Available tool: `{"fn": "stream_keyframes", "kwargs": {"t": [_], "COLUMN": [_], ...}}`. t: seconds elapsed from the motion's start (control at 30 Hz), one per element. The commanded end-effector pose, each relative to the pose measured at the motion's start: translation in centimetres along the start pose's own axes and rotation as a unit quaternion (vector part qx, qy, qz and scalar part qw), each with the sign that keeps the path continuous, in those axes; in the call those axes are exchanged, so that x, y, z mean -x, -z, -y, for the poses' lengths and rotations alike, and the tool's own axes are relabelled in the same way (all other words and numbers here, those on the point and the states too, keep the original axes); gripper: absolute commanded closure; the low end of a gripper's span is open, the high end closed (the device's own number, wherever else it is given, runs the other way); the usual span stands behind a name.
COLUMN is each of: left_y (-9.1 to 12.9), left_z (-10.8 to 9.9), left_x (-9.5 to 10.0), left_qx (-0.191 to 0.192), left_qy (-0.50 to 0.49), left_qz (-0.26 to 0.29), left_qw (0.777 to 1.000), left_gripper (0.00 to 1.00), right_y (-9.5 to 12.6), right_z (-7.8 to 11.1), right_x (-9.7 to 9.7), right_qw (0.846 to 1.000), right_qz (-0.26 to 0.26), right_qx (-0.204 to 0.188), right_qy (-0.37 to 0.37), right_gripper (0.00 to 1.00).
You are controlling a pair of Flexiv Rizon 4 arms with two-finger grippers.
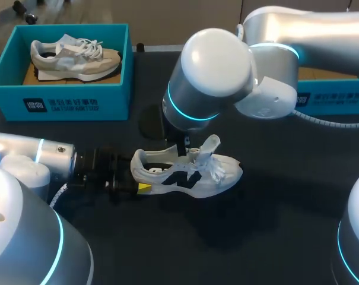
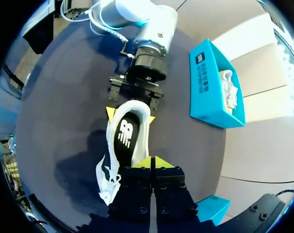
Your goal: Take the shoe out of the shoebox, open the shoe tongue, remove and reinsert the insole, then place the shoe into the shoebox
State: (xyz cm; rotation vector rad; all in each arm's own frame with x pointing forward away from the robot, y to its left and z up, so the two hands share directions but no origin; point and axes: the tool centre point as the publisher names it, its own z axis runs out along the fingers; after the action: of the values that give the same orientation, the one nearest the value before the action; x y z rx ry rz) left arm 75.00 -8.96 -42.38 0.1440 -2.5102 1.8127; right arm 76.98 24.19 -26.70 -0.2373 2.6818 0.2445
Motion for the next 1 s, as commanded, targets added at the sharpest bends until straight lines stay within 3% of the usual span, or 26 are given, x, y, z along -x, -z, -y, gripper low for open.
{"fn": "stream_keyframes", "kwargs": {"t": [0.03, 0.37, 0.63, 1.0], "left_y": [0.0, 0.0, 0.0, 0.0], "left_z": [-0.1, -0.1, -0.1, -0.1], "left_x": [-0.1, -0.1, -0.1, -0.1], "left_qx": [0.0, 0.0, 0.0, 0.0], "left_qy": [0.0, 0.0, 0.0, 0.0], "left_qz": [0.001, 0.001, 0.001, 0.001], "left_qw": [1.0, 1.0, 1.0, 1.0], "left_gripper": [1.0, 1.0, 1.0, 1.0], "right_y": [-0.1, -0.1, -1.4, -2.8], "right_z": [0.1, 0.1, -0.9, -0.7], "right_x": [0.0, 0.0, -1.3, -2.9], "right_qw": [1.0, 1.0, 0.997, 0.987], "right_qz": [0.0, 0.0, -0.069, -0.15], "right_qx": [0.0, 0.0, -0.02, -0.041], "right_qy": [0.0, 0.0, -0.008, -0.041], "right_gripper": [1.0, 1.0, 1.0, 1.0]}}
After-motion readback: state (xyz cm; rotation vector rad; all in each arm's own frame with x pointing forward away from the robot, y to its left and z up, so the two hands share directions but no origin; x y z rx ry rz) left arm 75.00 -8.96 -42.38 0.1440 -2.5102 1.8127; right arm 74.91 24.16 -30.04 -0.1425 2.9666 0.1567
